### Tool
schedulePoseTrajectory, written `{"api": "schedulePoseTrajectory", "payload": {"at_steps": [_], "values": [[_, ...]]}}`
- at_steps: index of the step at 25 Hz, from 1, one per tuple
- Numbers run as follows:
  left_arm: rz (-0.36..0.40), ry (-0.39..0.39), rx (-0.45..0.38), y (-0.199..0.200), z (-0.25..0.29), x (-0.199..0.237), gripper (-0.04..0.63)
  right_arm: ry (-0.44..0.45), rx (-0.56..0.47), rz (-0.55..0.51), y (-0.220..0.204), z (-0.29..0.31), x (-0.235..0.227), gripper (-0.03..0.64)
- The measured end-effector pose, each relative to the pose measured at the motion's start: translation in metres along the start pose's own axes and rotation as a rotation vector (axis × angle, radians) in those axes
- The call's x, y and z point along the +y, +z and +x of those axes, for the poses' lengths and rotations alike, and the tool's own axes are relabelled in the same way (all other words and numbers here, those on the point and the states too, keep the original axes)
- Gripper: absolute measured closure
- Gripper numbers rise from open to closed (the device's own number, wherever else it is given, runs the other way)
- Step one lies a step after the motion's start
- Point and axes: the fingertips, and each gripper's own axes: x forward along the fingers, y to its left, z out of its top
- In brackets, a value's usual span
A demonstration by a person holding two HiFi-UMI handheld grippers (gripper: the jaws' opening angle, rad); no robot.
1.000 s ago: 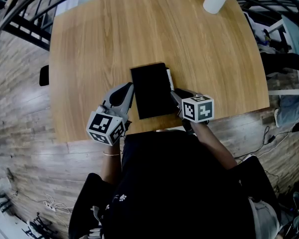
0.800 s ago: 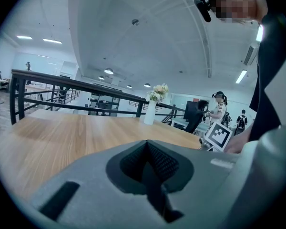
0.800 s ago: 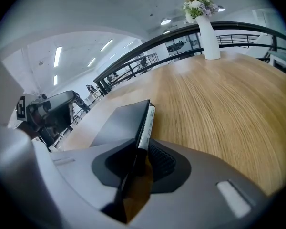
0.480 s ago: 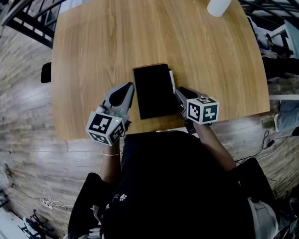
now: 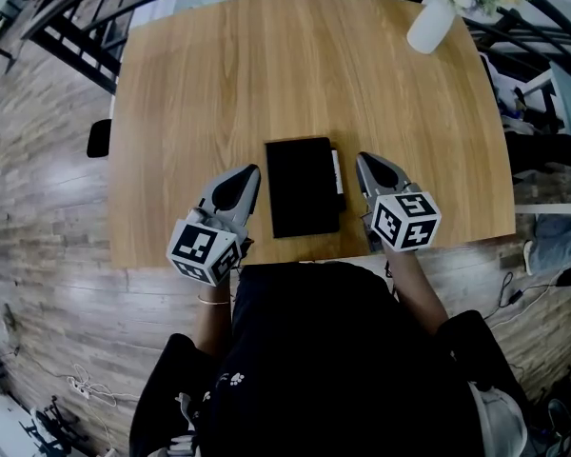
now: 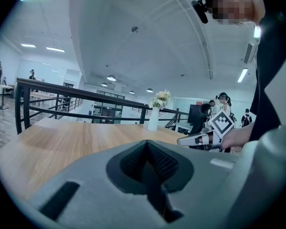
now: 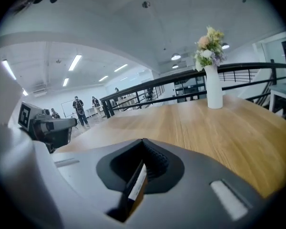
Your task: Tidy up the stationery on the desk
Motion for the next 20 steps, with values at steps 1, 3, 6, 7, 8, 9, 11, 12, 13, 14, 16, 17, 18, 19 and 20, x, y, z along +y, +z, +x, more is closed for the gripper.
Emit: {"api": "schedulePoseTrajectory", "payload": {"at_steps": [1, 3, 6, 7, 8, 9, 11, 12, 13, 14, 16, 17, 18, 19, 20], "values": [[0.002, 0.003, -0.007, 0.003, -0.001, 0.001, 0.601, 0.005, -0.027, -0.027, 0.011, -0.001, 0.003, 0.611], [0.008, 0.01, -0.017, 0.009, -0.004, 0.003, 0.601, 0.019, -0.073, -0.078, 0.032, -0.004, 0.009, 0.611], [0.019, 0.014, -0.03, 0.017, -0.006, 0.002, 0.601, 0.045, -0.123, -0.147, 0.056, -0.009, 0.022, 0.611], [0.022, 0.014, -0.034, 0.019, -0.008, 0.001, 0.601, 0.055, -0.136, -0.165, 0.062, -0.01, 0.027, 0.611], [0.024, 0.013, -0.038, 0.022, -0.008, 0.001, 0.6, 0.065, -0.149, -0.18, 0.068, -0.011, 0.032, 0.611], [0.026, 0.012, -0.042, 0.024, -0.009, 0.001, 0.6, 0.076, -0.159, -0.192, 0.073, -0.012, 0.036, 0.611], [0.029, 0.014, -0.049, 0.027, -0.01, 0.001, 0.601, 0.099, -0.175, -0.206, 0.081, -0.012, 0.045, 0.611], [0.03, 0.015, -0.049, 0.028, -0.011, 0.002, 0.601, 0.109, -0.182, -0.212, 0.085, -0.012, 0.048, 0.611], [0.031, 0.016, -0.047, 0.028, -0.012, 0.002, 0.6, 0.119, -0.189, -0.22, 0.088, -0.012, 0.052, 0.611], [0.033, 0.017, -0.045, 0.028, -0.012, 0.002, 0.6, 0.126, -0.195, -0.23, 0.091, -0.012, 0.055, 0.611], [0.036, 0.018, -0.045, 0.031, -0.013, 0.002, 0.601, 0.137, -0.204, -0.25, 0.097, -0.012, 0.06, 0.611], [0.036, 0.018, -0.049, 0.032, -0.013, 0.002, 0.601, 0.142, -0.208, -0.256, 0.098, -0.013, 0.062, 0.611], [0.036, 0.017, -0.055, 0.034, -0.013, 0.001, 0.6, 0.145, -0.21, -0.26, 0.1, -0.013, 0.064, 0.611], [0.036, 0.016, -0.063, 0.037, -0.013, 0.001, 0.601, 0.148, -0.212, -0.263, 0.1, -0.013, 0.065, 0.611], [0.038, 0.015, -0.068, 0.038, -0.012, 0.0, 0.601, 0.149, -0.213, -0.267, 0.101, -0.013, 0.066, 0.611]]}}
